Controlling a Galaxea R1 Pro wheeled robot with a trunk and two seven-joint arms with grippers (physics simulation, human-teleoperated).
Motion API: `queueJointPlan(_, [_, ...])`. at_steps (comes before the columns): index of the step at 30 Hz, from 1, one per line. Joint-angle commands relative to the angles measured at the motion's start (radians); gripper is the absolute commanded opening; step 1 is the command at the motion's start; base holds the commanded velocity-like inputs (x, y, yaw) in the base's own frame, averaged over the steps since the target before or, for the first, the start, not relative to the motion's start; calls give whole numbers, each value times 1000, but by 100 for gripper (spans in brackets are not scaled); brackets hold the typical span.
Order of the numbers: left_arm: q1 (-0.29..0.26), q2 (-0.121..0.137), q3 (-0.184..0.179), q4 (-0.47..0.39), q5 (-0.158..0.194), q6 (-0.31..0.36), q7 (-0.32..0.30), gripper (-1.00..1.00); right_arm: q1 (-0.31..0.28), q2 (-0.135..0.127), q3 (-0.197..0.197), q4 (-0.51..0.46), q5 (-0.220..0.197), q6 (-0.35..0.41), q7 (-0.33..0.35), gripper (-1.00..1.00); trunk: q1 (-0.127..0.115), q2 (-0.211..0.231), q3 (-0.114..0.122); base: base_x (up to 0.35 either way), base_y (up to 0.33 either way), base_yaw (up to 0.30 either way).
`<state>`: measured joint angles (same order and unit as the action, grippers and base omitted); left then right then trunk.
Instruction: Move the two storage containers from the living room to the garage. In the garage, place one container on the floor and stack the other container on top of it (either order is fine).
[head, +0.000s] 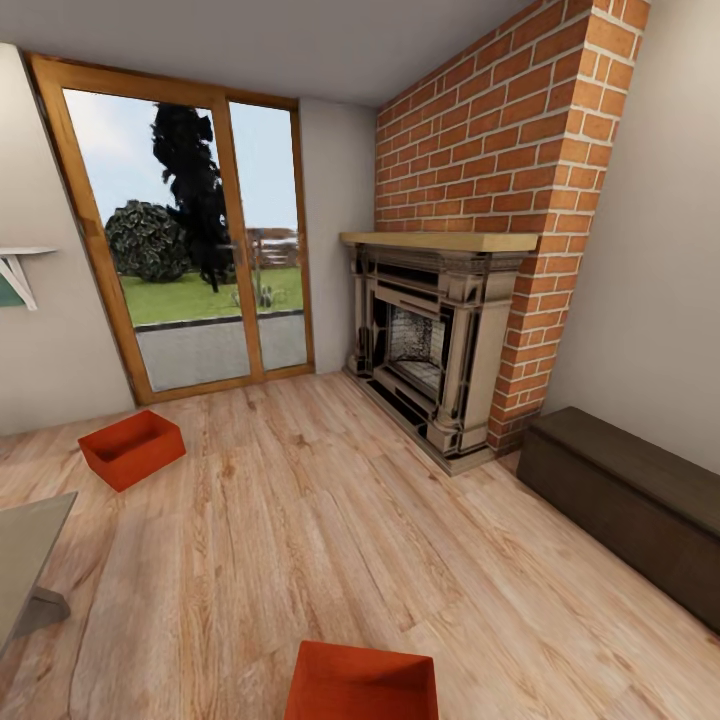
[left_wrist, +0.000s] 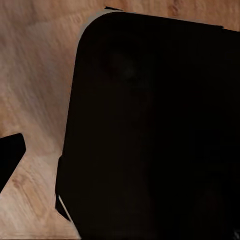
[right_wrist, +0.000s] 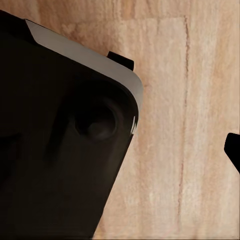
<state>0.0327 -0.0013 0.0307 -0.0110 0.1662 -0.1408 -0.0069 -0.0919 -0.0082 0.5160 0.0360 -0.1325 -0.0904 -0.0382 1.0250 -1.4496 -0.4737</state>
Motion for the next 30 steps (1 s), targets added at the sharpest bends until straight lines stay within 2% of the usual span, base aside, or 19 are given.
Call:
queueJointPlan(1, [6,4,2,3,5,-1,-1,100,5,1,9,2,-12,-8,-1,100,0,0,-1,0,0,0])
queueJointPlan(7, [40,13,0,-1,5,1,-1,100,-2,3,9,-2,-17,-10,-2,100,0,0,-1,0,0,0])
queueJointPlan(12, [39,13,0,-1,4,1,-1,100,-4,4,9,-2,-23,-11,-3,100,0,0,-1,0,0,-43])
queueJointPlan(26, [39,14,0,-1,4,2,-2,100,-5,4,9,-4,-99,-9,-3,100,0,0,2,0,0,-215])
queueJointPlan(30, [39,14,-1,-1,4,1,-3,100,-5,4,9,-4,-101,-9,-4,100,0,0,4,0,0,-129])
